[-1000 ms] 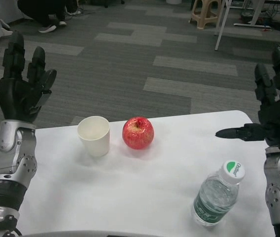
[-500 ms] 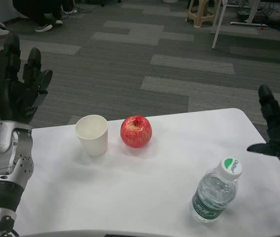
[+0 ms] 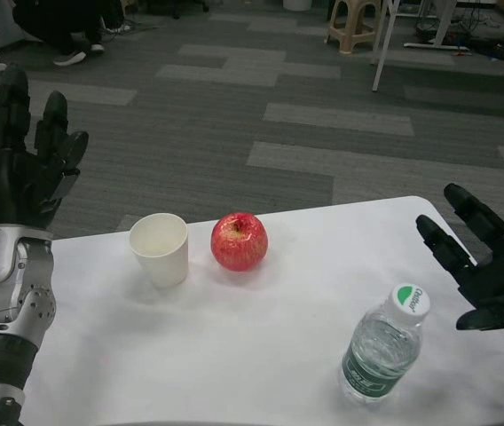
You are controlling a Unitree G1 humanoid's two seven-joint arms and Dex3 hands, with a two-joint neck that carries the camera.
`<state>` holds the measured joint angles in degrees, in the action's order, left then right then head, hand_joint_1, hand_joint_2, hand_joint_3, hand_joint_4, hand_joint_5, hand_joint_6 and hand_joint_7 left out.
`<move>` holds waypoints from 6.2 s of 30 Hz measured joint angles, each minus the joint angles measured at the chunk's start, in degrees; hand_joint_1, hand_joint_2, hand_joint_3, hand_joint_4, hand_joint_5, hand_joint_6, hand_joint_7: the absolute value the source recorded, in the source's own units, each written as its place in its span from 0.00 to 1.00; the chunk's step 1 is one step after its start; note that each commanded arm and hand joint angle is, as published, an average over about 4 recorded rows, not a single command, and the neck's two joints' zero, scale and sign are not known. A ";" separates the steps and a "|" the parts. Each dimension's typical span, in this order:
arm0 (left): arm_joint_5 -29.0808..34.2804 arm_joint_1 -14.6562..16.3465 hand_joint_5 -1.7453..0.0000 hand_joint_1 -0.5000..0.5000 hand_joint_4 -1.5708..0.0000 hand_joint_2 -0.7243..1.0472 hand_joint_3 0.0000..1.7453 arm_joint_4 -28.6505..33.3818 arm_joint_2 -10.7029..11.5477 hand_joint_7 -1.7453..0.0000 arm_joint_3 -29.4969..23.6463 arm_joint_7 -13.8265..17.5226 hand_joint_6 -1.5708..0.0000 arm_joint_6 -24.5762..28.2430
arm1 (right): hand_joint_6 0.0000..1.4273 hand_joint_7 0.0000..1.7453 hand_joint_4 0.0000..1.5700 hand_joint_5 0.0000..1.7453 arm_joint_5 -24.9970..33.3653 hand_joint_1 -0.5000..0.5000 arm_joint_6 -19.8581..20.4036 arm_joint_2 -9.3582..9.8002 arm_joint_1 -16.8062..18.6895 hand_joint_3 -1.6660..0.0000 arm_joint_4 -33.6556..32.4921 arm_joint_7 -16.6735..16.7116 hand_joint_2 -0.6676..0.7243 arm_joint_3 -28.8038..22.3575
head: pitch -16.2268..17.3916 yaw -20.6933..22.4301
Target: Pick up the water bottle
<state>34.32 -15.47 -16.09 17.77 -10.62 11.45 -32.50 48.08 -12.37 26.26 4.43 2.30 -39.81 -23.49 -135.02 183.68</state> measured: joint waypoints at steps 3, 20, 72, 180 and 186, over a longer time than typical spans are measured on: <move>0.00 -0.19 0.94 0.00 1.00 1.00 0.03 -0.37 0.00 1.00 -0.01 0.01 1.00 0.00 | 0.00 0.00 0.00 0.00 -0.46 0.10 -0.01 0.92 1.13 0.95 -0.16 -0.11 0.39 1.24 | -1.98 1.60; 1.13 -0.78 0.94 0.00 1.00 1.00 0.05 -1.27 0.02 1.00 -0.13 0.03 1.00 0.00 | 0.00 0.04 0.00 0.00 -2.08 0.12 0.12 1.33 1.51 0.90 -5.91 -1.30 0.32 7.98 | -4.37 2.10; 1.13 -2.39 0.94 0.00 1.00 1.00 0.04 -1.36 0.42 1.00 0.68 0.03 1.00 0.28 | 0.00 0.04 0.00 0.00 -17.03 0.12 -6.39 6.92 -0.63 0.86 -21.20 -1.80 0.32 22.57 | 4.33 -7.15; 1.12 -2.42 0.99 0.00 1.00 1.00 0.05 -1.74 0.47 1.00 0.96 1.19 1.00 1.18 | 0.88 0.84 0.85 0.83 -34.40 0.21 8.17 -5.43 -9.87 0.19 -24.74 11.92 0.05 17.48 | -3.28 -2.78; 1.12 -2.42 0.97 0.00 1.00 1.00 0.04 -1.74 0.47 1.00 0.97 1.38 1.00 1.18 | 0.88 0.84 0.85 0.83 -34.30 0.21 8.17 -5.43 -9.88 0.19 -24.63 11.96 0.05 17.50 | -3.27 -2.83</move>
<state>35.44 -17.90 -17.83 18.23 -9.65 12.83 -31.32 13.79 -4.20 20.82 -5.45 -22.33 -27.85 -5.99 -138.29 180.85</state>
